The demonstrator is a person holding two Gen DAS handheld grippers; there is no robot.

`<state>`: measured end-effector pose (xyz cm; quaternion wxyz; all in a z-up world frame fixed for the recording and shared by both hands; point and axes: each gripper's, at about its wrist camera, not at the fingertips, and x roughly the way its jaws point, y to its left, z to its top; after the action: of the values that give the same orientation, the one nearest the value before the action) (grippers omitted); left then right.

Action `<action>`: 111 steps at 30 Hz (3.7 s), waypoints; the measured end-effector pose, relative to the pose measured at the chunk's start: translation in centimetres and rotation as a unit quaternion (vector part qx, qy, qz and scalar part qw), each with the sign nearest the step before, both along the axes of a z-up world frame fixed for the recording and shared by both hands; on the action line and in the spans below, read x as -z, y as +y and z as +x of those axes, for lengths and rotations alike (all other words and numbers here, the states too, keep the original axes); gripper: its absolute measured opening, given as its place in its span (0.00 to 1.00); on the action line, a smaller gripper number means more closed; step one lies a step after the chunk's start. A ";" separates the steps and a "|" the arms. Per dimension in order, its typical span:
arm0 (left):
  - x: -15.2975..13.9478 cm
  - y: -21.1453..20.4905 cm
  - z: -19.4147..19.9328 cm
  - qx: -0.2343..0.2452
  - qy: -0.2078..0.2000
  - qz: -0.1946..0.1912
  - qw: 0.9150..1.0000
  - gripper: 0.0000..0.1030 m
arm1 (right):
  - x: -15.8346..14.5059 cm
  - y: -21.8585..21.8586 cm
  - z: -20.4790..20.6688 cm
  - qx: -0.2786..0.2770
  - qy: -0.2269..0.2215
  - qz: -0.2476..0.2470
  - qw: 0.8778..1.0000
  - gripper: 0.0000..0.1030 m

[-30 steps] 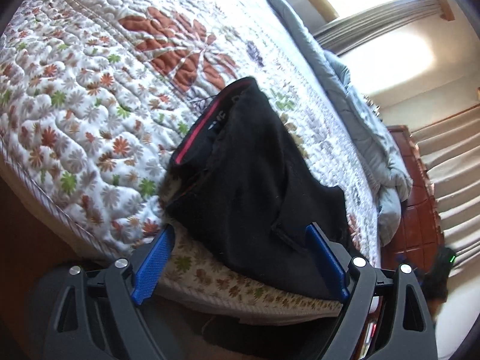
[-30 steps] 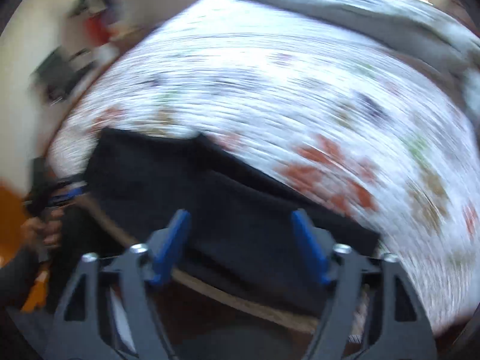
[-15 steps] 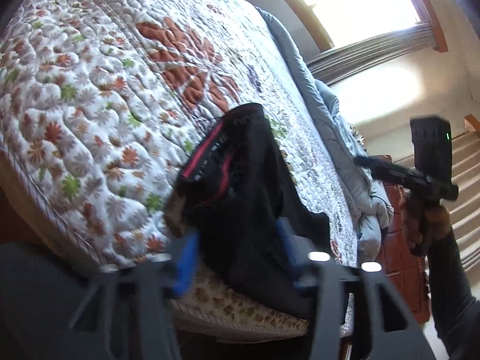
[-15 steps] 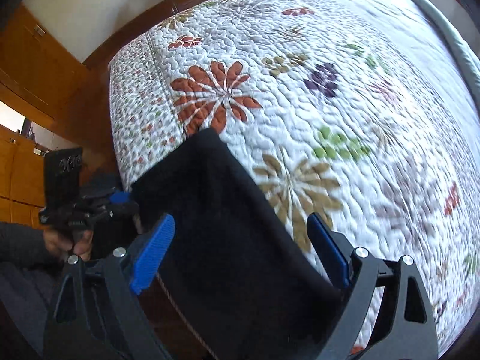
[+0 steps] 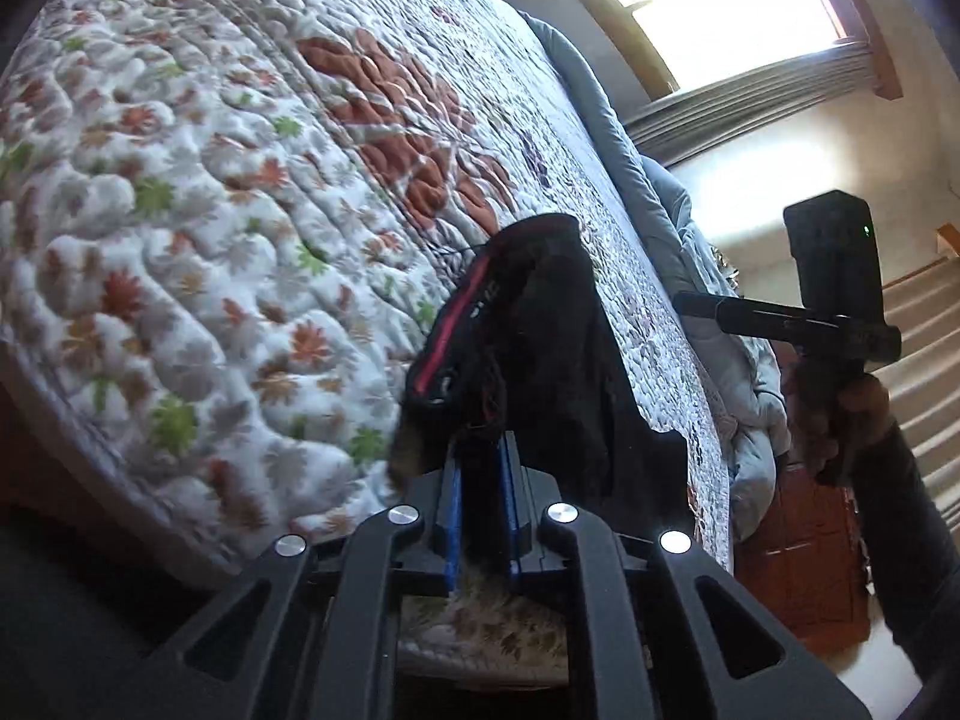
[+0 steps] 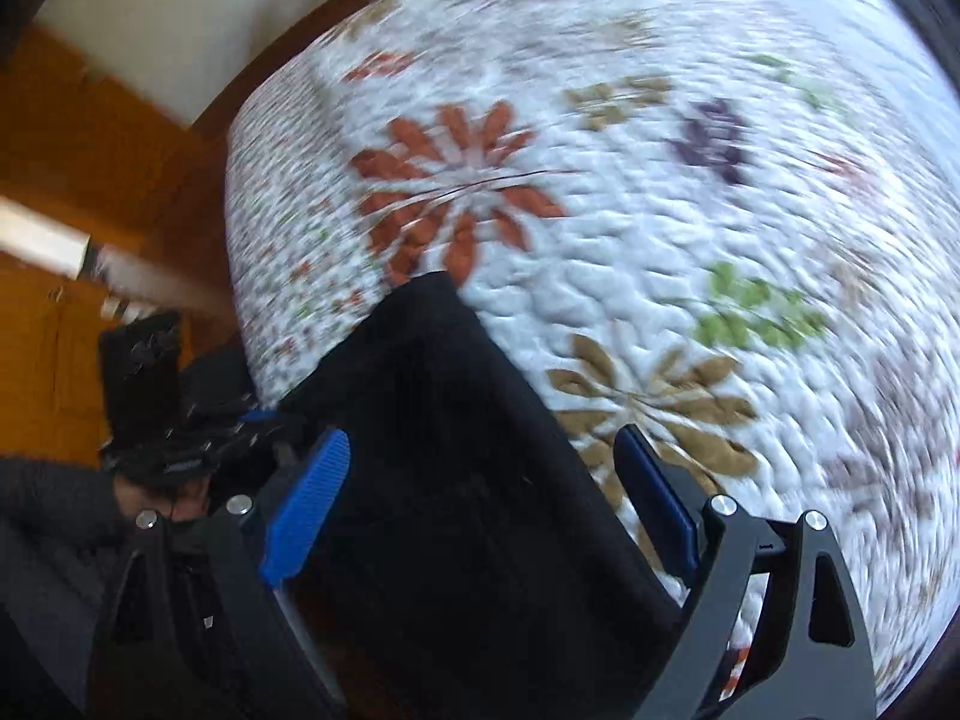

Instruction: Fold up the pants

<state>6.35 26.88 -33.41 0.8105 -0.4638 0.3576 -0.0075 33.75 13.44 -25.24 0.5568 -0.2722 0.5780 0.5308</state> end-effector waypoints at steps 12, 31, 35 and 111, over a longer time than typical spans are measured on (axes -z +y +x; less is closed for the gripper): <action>0.0 -1.3 -0.6 0.021 -0.014 -0.043 0.999 0.25 | 7.1 9.4 -1.0 -0.245 0.118 -0.139 0.952 0.88; -0.9 -1.3 -0.6 -0.012 -0.031 0.005 0.999 0.79 | 9.3 10.5 0.9 -0.290 0.213 -0.142 0.922 0.81; -0.8 -1.7 -0.2 -0.012 -0.032 0.009 0.999 0.83 | 10.7 11.1 0.1 -0.295 0.218 -0.140 0.919 0.68; -27.5 -27.3 0.8 0.218 -0.165 0.294 0.916 0.20 | -21.9 -21.1 -7.3 -0.039 -0.190 -0.023 0.981 0.29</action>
<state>7.19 -0.45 -5.89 0.9361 -0.1070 0.2973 -0.1545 26.50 -7.65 -3.30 0.6286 -0.4034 0.4627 0.4776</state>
